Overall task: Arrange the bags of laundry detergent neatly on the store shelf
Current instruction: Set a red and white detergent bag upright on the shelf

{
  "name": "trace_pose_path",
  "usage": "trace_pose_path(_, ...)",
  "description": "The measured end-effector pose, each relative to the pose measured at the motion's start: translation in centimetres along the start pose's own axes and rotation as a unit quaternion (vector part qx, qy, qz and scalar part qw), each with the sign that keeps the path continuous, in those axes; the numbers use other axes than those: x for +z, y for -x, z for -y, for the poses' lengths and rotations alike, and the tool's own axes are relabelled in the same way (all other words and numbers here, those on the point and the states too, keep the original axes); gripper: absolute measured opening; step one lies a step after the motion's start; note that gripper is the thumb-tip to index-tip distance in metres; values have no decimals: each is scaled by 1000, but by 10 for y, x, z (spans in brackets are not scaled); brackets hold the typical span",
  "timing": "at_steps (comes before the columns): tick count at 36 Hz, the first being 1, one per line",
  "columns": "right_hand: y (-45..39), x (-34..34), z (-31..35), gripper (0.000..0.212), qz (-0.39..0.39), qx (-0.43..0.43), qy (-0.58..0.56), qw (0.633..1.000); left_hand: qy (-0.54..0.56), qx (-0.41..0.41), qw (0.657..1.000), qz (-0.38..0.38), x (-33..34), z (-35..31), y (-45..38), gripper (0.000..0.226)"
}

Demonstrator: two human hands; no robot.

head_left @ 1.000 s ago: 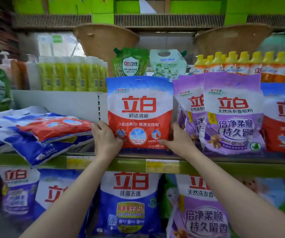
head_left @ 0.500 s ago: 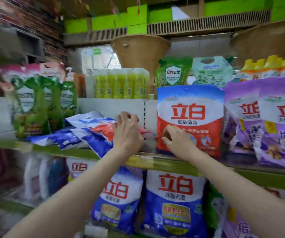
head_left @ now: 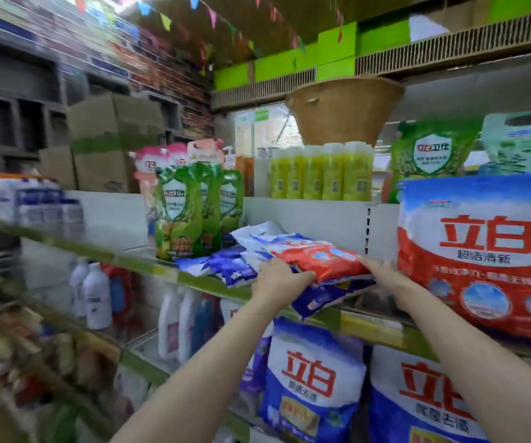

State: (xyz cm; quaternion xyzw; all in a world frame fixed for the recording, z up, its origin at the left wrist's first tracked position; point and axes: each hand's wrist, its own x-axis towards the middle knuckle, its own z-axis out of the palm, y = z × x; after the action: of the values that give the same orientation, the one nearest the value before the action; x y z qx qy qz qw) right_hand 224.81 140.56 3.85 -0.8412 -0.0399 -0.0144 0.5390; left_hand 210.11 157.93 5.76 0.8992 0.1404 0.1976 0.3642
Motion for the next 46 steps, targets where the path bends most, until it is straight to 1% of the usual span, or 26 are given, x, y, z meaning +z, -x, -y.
trace_pose_path(2,-43,4,-23,123,6,10,-57,998,-1,1,1000,12,-2,-4,2,56)
trace_pose_path(3,-89,9,-47,124,14,2,-76,997,-1,-4,1000,19,-3,-4,2,51)
trace_pose_path(4,-103,11,-51,118,3,-1,-106,994,6,-6,1000,24,-3,-4,-2,51)
trace_pose_path(6,-68,12,-29,108,-18,0,-140,990,36,-19,999,34,-4,-6,-6,54)
trace_pose_path(8,-36,12,-3,85,-62,-25,-150,986,82,-34,996,30,-6,-9,-8,57)
trace_pose_path(9,-20,12,9,81,-79,-50,-149,984,114,-42,992,28,-6,-10,-9,60)
trace_pose_path(10,-11,10,18,80,-103,-50,-141,983,149,-49,987,25,-6,-10,-10,65)
trace_pose_path(11,15,9,35,69,-126,-58,-150,979,193,-58,979,19,-7,-11,-9,73)
trace_pose_path(13,26,6,51,36,-124,-77,-190,971,299,-81,951,-4,-5,-10,-13,80)
trace_pose_path(14,35,5,61,36,-126,-91,-218,964,351,-78,933,-14,-3,-8,-16,71)
trace_pose_path(15,37,4,67,46,-123,-91,-234,960,394,-61,917,-20,-2,-8,-17,54)
trace_pose_path(16,36,0,70,67,-126,-94,-252,955,430,-38,902,-26,-2,-8,-19,38)
trace_pose_path(17,35,-4,71,86,-133,-105,-260,951,458,-10,888,-29,-2,-9,-21,30)
trace_pose_path(18,37,-12,72,93,-140,-116,-273,945,481,22,876,-27,-2,-10,-23,31)
trace_pose_path(21,58,-44,75,75,-126,-147,-361,912,531,89,843,-9,1,-20,-22,41)
trace_pose_path(22,62,-59,72,69,-115,-150,-371,909,539,101,836,-3,3,-25,-20,43)
trace_pose_path(24,71,-91,66,52,-81,-167,-330,926,537,116,836,13,10,-37,-16,46)
trace_pose_path(26,83,-119,52,25,-39,-176,-259,949,533,122,836,43,21,-49,-11,49)
trace_pose_path(27,89,-131,44,17,-39,-173,-240,954,530,123,837,56,28,-56,-7,51)
trace_pose_path(29,101,-153,23,12,-68,-155,-216,962,512,135,844,82,47,-69,1,54)
trace_pose_path(33,123,-189,-18,21,-106,-112,-187,970,417,150,886,137,89,-98,20,53)
trace_pose_path(35,132,-207,-41,20,-151,-77,-158,973,302,154,931,139,115,-108,20,45)
trace_pose_path(37,137,-224,-67,30,-196,-57,-101,974,195,176,956,128,136,-115,21,28)
trace_pose_path(39,145,-232,-89,40,-216,-46,-43,974,145,210,959,119,152,-122,26,22)
trace_pose_path(41,148,-236,-103,46,-231,-49,-26,971,122,230,959,108,159,-129,31,26)
trace_pose_path(46,132,-243,-115,49,-261,-35,20,965,111,228,960,120,160,-128,29,27)
